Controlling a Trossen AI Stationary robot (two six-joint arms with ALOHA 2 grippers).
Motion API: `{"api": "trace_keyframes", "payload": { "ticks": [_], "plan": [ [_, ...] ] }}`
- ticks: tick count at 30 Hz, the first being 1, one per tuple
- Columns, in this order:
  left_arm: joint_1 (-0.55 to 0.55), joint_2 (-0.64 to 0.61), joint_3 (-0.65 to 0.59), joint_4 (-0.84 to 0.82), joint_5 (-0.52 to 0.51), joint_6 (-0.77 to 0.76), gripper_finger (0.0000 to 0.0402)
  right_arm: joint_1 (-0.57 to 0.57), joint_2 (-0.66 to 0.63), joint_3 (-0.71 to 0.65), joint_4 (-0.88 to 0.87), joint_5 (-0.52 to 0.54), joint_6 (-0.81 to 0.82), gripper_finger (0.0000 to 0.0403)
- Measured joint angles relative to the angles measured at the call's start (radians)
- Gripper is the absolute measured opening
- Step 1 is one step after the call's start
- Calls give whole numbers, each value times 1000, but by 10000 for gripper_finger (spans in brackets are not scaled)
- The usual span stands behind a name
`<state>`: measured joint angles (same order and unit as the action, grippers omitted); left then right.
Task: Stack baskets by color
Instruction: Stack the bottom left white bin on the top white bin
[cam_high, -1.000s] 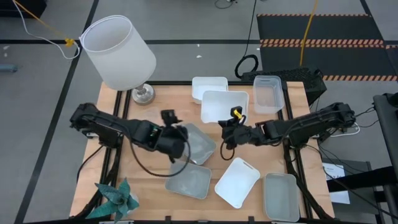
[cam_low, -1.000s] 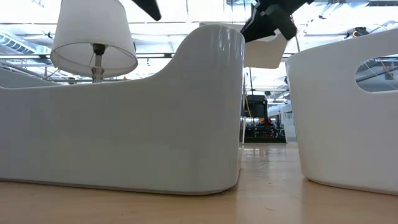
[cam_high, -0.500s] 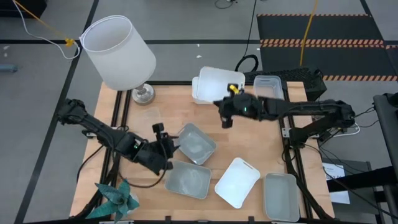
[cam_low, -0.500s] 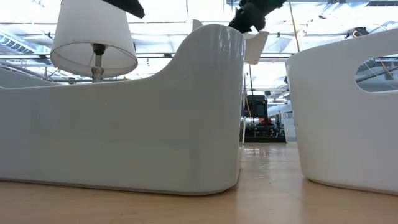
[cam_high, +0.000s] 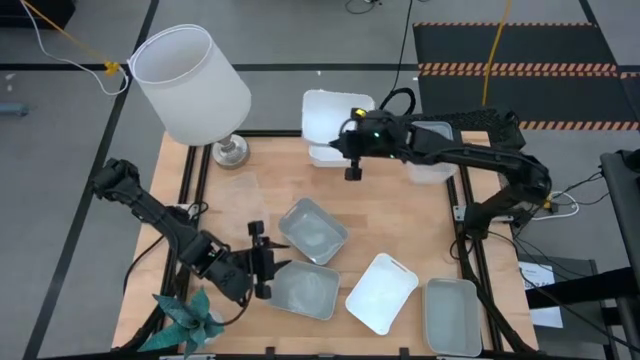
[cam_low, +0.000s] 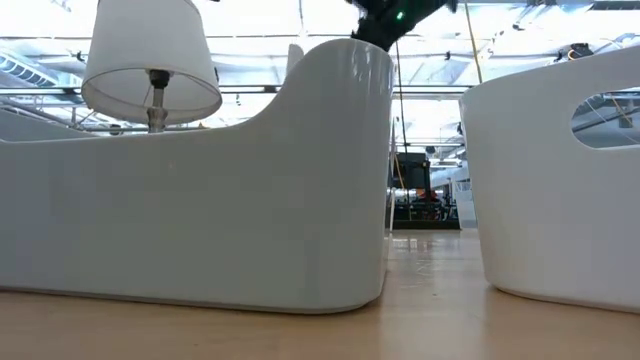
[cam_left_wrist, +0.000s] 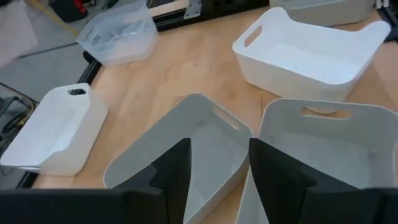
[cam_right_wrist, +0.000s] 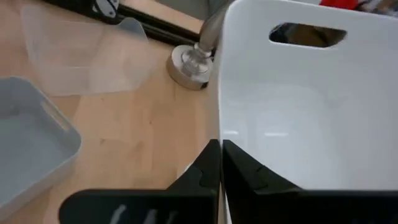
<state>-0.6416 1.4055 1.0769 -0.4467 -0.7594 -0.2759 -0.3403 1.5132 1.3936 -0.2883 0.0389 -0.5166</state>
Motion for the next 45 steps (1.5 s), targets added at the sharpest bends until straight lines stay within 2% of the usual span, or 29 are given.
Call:
{"api": "trace_keyframes", "payload": {
  "ticks": [5,10,25,35,45],
  "plan": [
    [2,0,-30,11,0,-18,163,-66,69,6,4,-132,-26,0],
    [5,0,-67,82,2,6,163,-120,133,6,-8,-198,-20,0],
    [13,0,-80,116,12,0,163,-152,253,5,-37,-198,11,0],
    [12,0,-80,156,35,9,164,-190,255,5,-39,-202,-17,0],
    [12,0,-80,160,36,11,163,-225,254,-73,56,-279,-76,0]
  ]
}}
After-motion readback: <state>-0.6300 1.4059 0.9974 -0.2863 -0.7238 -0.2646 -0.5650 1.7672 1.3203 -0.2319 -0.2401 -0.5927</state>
